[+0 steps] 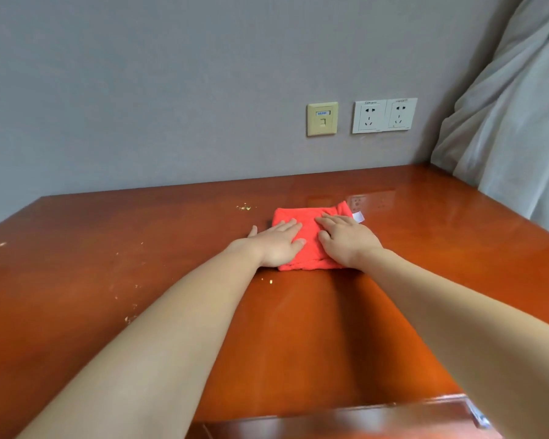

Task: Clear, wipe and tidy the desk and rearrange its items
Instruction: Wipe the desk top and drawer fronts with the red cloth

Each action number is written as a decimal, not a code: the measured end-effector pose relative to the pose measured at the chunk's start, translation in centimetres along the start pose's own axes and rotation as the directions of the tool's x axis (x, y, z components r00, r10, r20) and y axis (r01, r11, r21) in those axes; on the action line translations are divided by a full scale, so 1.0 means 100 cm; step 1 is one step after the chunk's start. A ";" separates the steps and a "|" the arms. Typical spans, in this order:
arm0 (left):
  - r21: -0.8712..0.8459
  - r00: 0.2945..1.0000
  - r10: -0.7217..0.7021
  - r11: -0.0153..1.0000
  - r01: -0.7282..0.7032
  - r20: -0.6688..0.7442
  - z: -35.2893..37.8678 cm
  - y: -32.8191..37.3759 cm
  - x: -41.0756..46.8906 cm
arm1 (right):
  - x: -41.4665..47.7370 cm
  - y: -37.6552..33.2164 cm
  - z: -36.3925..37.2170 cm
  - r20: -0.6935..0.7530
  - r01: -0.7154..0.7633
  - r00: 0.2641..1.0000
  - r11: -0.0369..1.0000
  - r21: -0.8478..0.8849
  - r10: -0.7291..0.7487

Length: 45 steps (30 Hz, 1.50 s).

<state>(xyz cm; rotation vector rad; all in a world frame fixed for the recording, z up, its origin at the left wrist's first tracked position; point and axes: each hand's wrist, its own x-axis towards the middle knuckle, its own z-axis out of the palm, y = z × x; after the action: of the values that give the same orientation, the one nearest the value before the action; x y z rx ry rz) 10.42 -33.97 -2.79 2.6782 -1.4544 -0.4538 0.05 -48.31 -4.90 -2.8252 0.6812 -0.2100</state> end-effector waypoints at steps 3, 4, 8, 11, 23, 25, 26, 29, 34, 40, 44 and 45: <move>-0.001 1.000 0.025 1.000 -0.025 -0.007 0.011 0.011 -0.046 | -0.047 -0.013 -0.002 -0.014 -0.042 0.999 0.999 -0.034 0.041; -0.007 0.999 0.040 0.999 -0.040 -0.010 0.013 0.015 -0.060 | -0.062 -0.017 -0.003 -0.019 -0.051 0.999 0.998 -0.042 0.050; -0.054 0.992 0.128 0.990 -0.127 0.007 0.024 0.020 -0.113 | -0.115 -0.025 -0.003 -0.046 -0.069 0.997 0.990 -0.121 0.064; -0.084 0.996 0.073 0.994 -0.076 -0.042 0.025 -0.002 -0.161 | -0.120 -0.033 -0.013 -0.080 -0.093 0.994 0.965 -0.244 0.076; 0.026 0.945 -0.304 0.951 0.310 -0.122 0.078 -0.130 -0.267 | -0.096 -0.081 0.019 -0.063 -0.156 0.987 0.983 -0.094 0.151; 0.029 0.948 -0.302 0.951 0.306 -0.105 0.077 -0.129 -0.265 | -0.090 -0.088 0.021 -0.062 -0.130 0.990 0.987 -0.099 0.124; 0.029 0.947 -0.304 0.951 0.309 -0.100 0.077 -0.130 -0.265 | -0.087 -0.094 0.022 -0.052 -0.102 0.994 0.990 -0.092 0.098; 0.011 0.947 -0.311 0.950 0.313 -0.087 0.076 -0.133 -0.265 | -0.083 -0.121 0.027 -0.027 0.005 1.000 0.999 -0.036 -0.006; 0.025 0.949 -0.306 0.951 0.309 -0.080 0.076 -0.133 -0.265 | -0.123 -0.159 0.035 0.001 0.318 0.948 0.944 0.087 -0.319; 0.036 0.952 -0.304 0.951 0.306 -0.049 0.073 -0.131 -0.267 | -0.122 -0.129 0.020 -0.011 0.227 0.974 0.970 0.085 -0.227; -0.044 0.958 -0.287 0.957 0.286 -0.002 0.070 -0.133 -0.270 | -0.094 -0.158 0.034 -0.061 0.006 0.998 1.000 0.007 -0.005; -0.092 0.959 -0.284 0.954 0.284 0.008 0.068 -0.133 -0.271 | -0.093 -0.169 0.040 -0.061 0.037 0.997 0.999 0.012 -0.037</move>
<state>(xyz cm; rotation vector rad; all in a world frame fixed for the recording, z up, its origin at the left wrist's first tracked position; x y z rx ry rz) 5.45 -3.55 -5.63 2.8187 -1.0190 -0.5157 -0.10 -28.58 -5.23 -2.8310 0.6380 -0.3061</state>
